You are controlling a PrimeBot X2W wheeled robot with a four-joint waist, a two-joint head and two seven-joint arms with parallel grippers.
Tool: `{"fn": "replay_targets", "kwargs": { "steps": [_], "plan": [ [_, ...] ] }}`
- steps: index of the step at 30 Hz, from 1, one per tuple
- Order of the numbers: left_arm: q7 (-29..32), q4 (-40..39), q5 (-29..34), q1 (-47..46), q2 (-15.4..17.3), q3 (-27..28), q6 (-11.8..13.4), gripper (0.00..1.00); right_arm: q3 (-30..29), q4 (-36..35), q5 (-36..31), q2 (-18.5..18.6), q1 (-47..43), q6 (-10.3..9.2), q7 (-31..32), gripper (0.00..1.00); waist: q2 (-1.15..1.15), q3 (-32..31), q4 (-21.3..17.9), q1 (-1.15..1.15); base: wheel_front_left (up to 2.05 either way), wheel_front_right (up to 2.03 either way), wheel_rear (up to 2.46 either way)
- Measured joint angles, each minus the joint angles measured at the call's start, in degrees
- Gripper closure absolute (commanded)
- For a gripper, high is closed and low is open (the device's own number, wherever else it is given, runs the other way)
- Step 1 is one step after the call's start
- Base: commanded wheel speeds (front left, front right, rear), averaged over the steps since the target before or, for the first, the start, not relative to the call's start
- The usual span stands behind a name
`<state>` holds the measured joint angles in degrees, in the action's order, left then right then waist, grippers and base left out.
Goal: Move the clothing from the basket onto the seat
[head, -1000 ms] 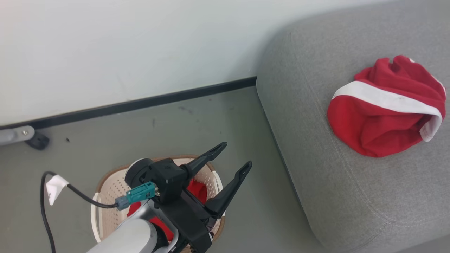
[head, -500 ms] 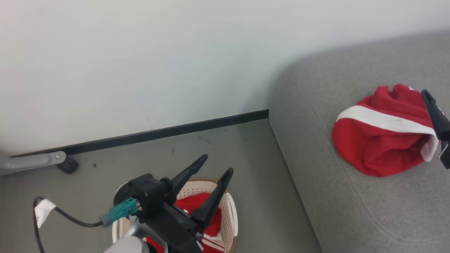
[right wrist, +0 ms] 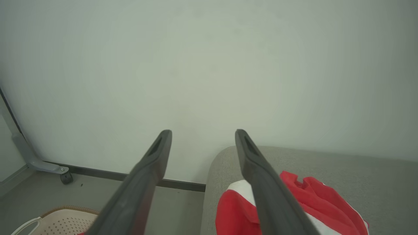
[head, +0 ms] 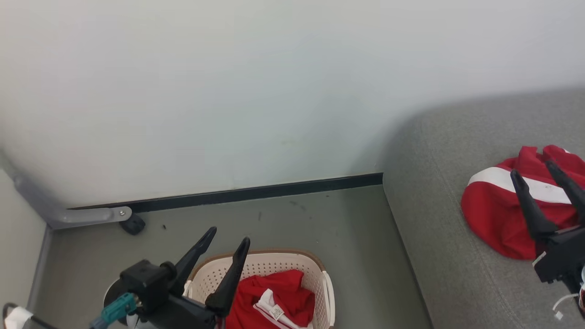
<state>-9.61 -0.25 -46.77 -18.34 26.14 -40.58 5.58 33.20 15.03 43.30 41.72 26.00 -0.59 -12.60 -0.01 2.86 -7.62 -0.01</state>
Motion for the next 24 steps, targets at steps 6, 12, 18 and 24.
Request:
{"fn": "replay_targets", "kwargs": {
  "steps": [6,12,18,24],
  "plan": [
    [-2.0,-0.4,-0.1,5.5,1.1,3.7,1.1,0.0,-1.9,-5.9,1.2,-0.2,-8.4,-4.56,-1.0,0.0,0.0,-1.5,2.4,0.0,0.0,0.0,0.0],
    [-3.2,-0.9,-0.5,10.8,2.9,8.4,1.5,0.0,-2.5,-9.2,0.9,-2.5,-11.2,-5.64,-1.2,0.0,0.0,-2.3,3.8,0.0,0.0,0.0,0.0],
    [-3.7,-0.7,-0.1,12.7,1.7,11.0,1.5,0.0,-3.6,-10.7,-0.5,-4.0,-16.4,-6.46,-1.6,0.0,0.0,-2.4,4.7,0.01,0.0,0.0,0.0],
    [-4.3,1.0,0.9,17.5,0.0,16.5,1.6,0.0,-4.0,-11.1,-1.0,-7.6,-19.6,-6.48,-1.6,0.0,0.01,-2.8,5.6,0.0,0.0,0.0,0.0]
  ]
}}
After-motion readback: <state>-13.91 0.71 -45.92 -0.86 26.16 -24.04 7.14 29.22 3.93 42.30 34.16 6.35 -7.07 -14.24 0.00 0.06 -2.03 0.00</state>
